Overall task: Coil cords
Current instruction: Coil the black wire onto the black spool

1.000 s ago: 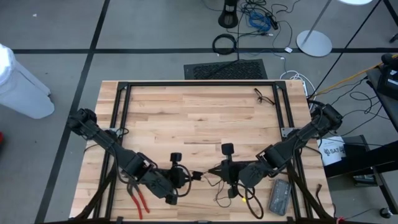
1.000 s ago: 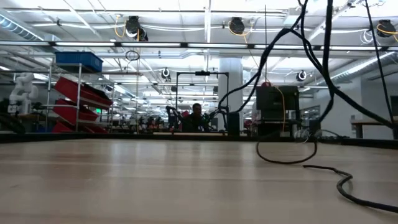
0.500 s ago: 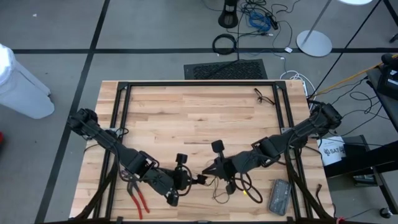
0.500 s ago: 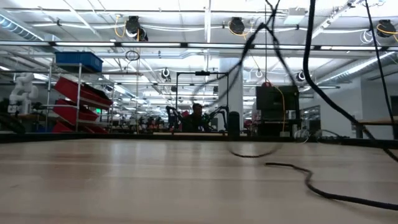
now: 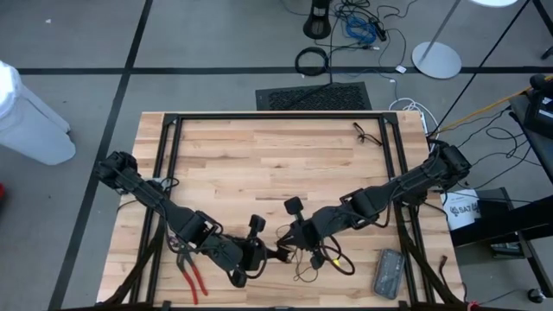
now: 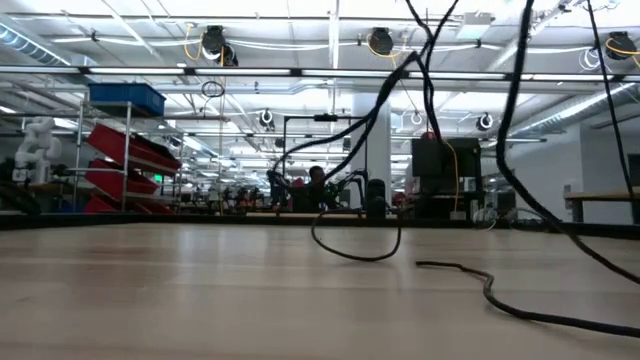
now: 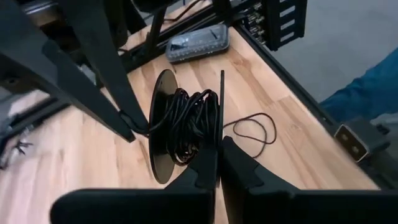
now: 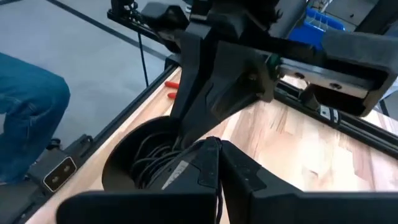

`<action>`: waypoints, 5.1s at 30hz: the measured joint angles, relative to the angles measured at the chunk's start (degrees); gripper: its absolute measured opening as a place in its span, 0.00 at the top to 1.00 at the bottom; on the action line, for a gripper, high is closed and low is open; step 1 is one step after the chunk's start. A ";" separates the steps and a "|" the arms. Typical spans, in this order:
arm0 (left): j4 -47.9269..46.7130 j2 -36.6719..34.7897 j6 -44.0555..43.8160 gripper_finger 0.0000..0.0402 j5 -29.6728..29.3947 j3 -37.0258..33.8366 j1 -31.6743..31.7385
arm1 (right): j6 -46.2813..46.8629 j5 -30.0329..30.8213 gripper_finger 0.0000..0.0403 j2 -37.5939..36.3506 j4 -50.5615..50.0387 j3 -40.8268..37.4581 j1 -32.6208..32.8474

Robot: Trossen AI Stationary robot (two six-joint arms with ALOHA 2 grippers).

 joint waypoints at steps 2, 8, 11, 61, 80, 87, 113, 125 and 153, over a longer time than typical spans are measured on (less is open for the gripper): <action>0.09 0.05 1.70 0.98 -0.12 0.00 0.04 | -0.31 -0.35 1.00 0.00 0.77 0.00 -0.32; 3.26 0.15 8.28 0.99 -0.18 0.00 -0.02 | 0.15 -7.57 1.00 0.00 2.60 0.00 -2.33; 3.72 0.15 10.20 0.99 -0.34 -0.02 -0.07 | 0.84 -8.00 1.00 0.00 2.39 0.00 -3.13; 6.20 -2.73 2.01 1.00 -17.56 -0.02 -3.73 | 28.09 14.45 0.92 -15.72 -12.02 -12.43 5.94; 3.60 -3.63 1.22 0.99 -20.33 0.00 -2.15 | 34.44 22.41 0.59 -0.51 28.28 -28.85 8.86; 3.15 -3.63 1.20 0.99 -20.32 0.00 -2.16 | 34.15 26.08 0.58 2.59 27.99 -28.05 7.39; 2.29 -3.63 0.60 0.98 -20.20 0.00 -4.24 | 23.88 28.95 0.68 2.86 26.26 -25.50 5.94; 2.66 -3.63 0.62 0.98 -20.20 0.00 -4.20 | 28.62 22.55 0.68 2.86 22.29 -25.09 4.67; 2.50 -3.63 0.71 0.98 -20.20 0.00 -4.20 | 35.67 4.11 0.69 2.86 23.83 -25.09 3.96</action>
